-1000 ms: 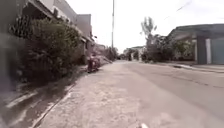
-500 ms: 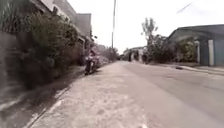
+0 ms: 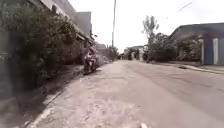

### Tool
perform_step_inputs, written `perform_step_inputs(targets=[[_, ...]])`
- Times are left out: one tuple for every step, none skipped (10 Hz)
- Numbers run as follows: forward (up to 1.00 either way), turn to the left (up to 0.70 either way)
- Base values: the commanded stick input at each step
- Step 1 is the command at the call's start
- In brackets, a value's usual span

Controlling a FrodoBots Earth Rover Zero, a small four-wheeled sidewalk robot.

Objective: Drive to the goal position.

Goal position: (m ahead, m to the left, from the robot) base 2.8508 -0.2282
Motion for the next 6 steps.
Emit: perform_step_inputs(targets=[[0.7, 0.0], [0.7, 0.0], [0.7, 0.0], [0.7, 0.0], [0.7, 0.0], [0.7, 0.0]])
